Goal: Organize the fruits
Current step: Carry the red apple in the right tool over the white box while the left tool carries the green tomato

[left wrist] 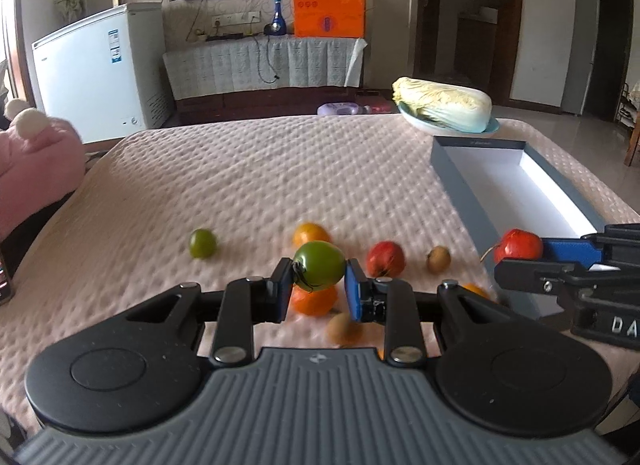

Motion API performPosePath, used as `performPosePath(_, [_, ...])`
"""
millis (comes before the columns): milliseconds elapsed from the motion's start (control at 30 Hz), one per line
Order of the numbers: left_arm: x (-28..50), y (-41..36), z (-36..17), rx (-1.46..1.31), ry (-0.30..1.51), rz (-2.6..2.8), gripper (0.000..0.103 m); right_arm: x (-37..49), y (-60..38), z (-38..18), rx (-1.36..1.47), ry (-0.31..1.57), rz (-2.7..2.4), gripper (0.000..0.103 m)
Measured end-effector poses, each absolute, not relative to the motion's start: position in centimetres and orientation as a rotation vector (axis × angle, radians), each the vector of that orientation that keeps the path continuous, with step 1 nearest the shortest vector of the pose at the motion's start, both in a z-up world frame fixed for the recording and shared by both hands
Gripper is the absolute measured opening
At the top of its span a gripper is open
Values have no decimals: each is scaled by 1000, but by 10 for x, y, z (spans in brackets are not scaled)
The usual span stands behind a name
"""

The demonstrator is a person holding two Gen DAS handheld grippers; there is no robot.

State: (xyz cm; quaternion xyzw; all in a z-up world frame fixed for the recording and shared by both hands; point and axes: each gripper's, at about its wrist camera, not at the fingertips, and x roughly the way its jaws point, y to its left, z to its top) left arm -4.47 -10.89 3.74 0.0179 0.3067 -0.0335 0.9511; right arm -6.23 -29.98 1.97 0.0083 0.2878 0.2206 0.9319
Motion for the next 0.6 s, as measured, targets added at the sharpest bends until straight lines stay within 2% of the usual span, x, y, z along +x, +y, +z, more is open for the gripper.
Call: performPosePath(600, [-15,-147,43,30,593,-149,32,-50,-347,24,76,559,324,33])
